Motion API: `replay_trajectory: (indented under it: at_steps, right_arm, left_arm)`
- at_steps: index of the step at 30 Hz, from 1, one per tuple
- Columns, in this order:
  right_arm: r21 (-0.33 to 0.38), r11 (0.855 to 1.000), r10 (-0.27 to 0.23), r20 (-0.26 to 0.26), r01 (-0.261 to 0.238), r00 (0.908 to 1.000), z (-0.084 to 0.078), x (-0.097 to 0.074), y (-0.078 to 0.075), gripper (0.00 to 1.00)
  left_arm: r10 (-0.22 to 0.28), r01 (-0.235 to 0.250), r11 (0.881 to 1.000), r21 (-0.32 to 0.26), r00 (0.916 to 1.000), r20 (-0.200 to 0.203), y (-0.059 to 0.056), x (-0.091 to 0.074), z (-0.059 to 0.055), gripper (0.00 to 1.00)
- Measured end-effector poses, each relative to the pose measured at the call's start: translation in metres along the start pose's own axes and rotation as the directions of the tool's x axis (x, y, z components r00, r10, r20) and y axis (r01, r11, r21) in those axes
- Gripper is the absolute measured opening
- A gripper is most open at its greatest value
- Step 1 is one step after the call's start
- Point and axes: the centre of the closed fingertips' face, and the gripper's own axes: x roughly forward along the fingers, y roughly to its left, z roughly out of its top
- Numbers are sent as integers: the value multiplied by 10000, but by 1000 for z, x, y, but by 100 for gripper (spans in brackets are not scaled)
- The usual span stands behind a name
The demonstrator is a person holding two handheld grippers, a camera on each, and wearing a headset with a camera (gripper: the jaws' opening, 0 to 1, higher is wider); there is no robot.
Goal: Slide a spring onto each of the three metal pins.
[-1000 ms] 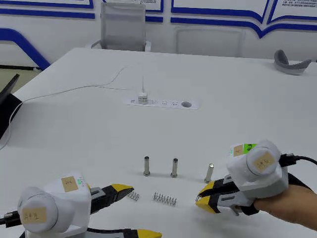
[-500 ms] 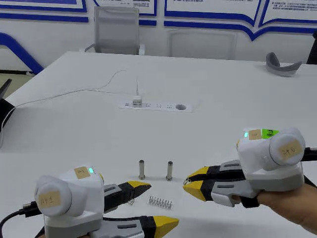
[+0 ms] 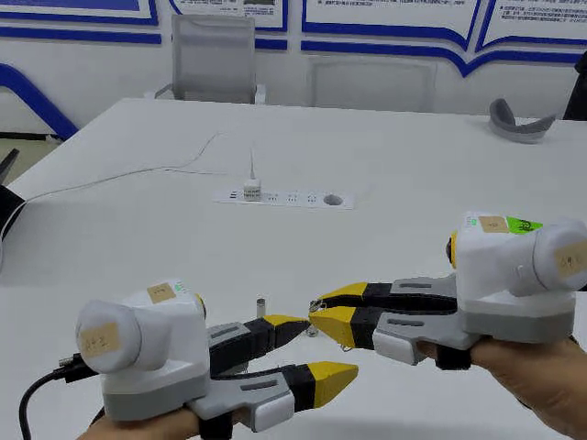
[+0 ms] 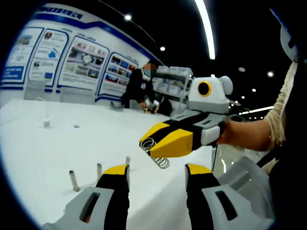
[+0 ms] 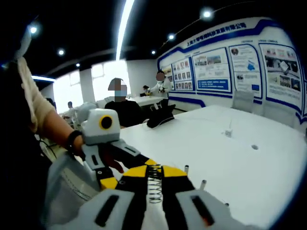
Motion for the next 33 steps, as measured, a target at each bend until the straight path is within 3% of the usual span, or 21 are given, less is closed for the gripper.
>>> replay_trajectory:
  at_steps: [15,24,33]
  right_arm:
    - [197,9993,319,610,-332,9976,9,1,11,12]
    - [81,9998,199,519,-204,9985,9,-4,8,11]
    - [-89,10000,-2,304,4,9995,7,-12,1,11]
  left_arm:
    - [-8,8,10000,-4,9992,399,-4,3,10,27]
    - [-31,15,9986,535,9995,299,-4,4,10,14]
    - [107,-117,9965,830,9999,120,1,2,8,11]
